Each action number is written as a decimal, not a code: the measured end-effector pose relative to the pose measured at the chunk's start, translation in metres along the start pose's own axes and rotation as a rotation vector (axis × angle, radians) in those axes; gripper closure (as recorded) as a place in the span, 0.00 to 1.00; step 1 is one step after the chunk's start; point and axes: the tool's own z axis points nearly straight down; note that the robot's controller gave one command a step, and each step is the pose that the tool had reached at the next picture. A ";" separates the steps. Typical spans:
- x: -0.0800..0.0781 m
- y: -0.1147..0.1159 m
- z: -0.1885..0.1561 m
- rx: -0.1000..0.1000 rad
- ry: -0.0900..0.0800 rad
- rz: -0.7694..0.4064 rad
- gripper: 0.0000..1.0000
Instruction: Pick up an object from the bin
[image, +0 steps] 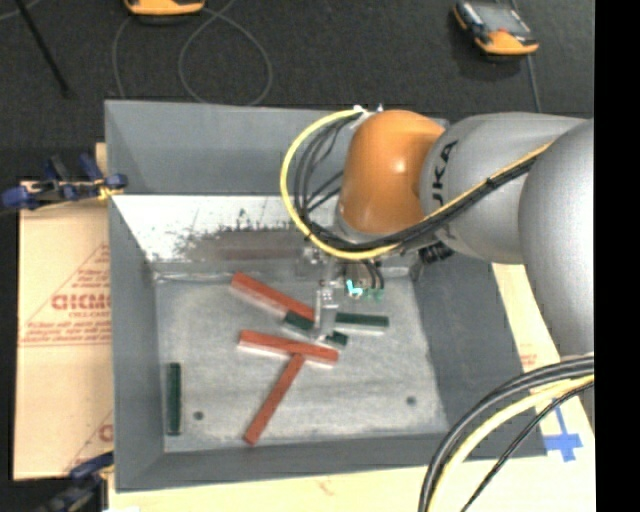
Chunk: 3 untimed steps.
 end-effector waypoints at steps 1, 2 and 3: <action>-0.014 0.019 0.064 0.002 -0.003 -0.052 0.00; -0.012 0.020 0.060 0.001 -0.008 -0.054 0.00; -0.012 0.020 0.059 0.000 -0.012 -0.053 1.00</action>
Offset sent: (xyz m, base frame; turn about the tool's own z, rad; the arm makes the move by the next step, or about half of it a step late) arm 0.0130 0.0209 -0.0620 -0.0516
